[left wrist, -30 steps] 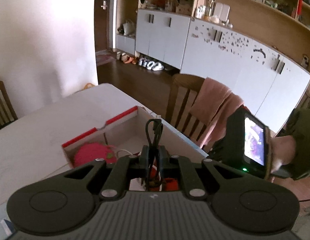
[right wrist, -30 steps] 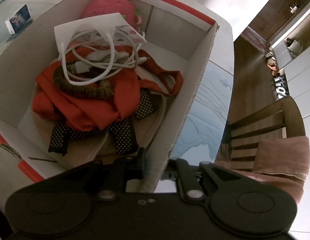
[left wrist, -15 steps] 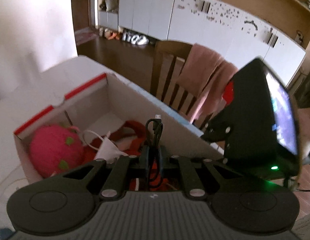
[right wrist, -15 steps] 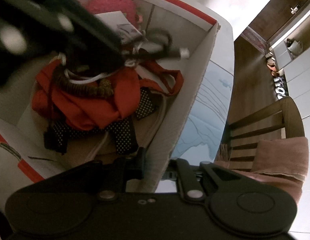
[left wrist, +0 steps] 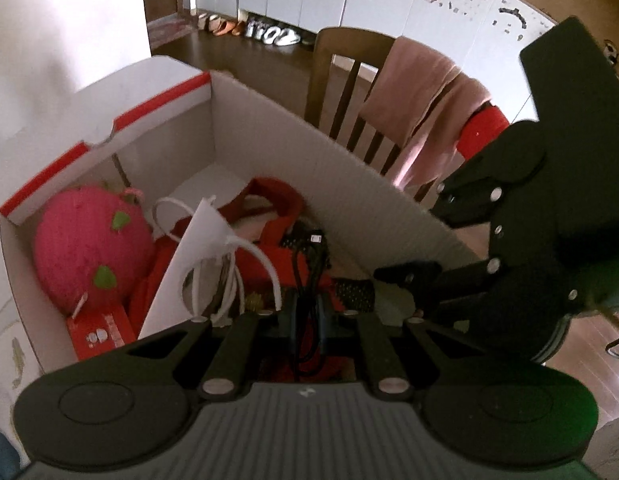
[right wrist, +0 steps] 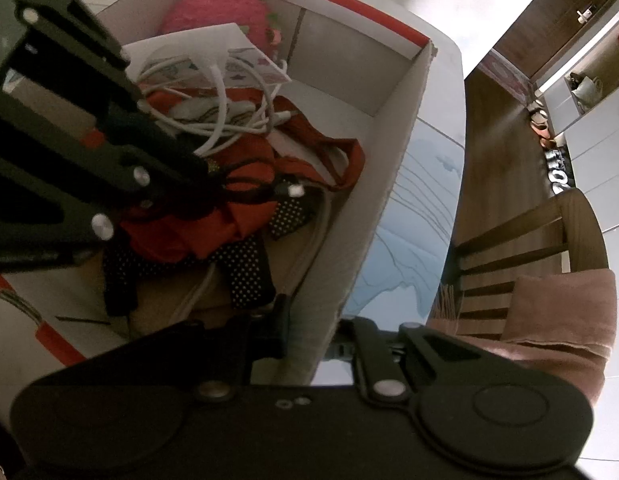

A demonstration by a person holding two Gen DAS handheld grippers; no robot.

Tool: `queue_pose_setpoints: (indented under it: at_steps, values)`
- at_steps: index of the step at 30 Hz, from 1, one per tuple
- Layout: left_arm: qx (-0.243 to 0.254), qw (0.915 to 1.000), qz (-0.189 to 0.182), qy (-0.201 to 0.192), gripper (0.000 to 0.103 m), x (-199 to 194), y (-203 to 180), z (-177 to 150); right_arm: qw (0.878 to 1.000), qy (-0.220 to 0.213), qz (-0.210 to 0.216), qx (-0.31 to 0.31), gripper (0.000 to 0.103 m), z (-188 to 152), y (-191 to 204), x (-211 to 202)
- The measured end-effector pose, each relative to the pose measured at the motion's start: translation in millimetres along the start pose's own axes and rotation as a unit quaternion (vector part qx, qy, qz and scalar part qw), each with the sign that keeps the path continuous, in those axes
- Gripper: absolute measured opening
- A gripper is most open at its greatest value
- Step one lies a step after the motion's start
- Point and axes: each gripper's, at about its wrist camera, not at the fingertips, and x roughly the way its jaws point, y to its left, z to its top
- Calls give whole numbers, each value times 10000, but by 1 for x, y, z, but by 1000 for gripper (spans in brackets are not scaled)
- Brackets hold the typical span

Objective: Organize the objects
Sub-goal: 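Lower the black cable into the box and open the left gripper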

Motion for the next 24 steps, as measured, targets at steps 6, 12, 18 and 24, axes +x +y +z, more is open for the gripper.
queue_pose_setpoints:
  at_steps: [6, 12, 18, 24]
  values:
    - [31, 10000, -6, -48, 17, -4, 0, -4, 10000, 0, 0, -2, 11, 0, 0, 0]
    - [16, 9998, 43, -205, 67, -8, -1, -10, 10000, 1, 3, -5, 11, 0, 0, 0]
    - [-64, 9992, -80, -390, 67, -23, -1, -15, 10000, 1, 3, -4, 11, 0, 0, 0]
    - [-204, 9972, -154, -698, 67, -50, 0, -22, 10000, 3, 2, -2, 11, 0, 0, 0]
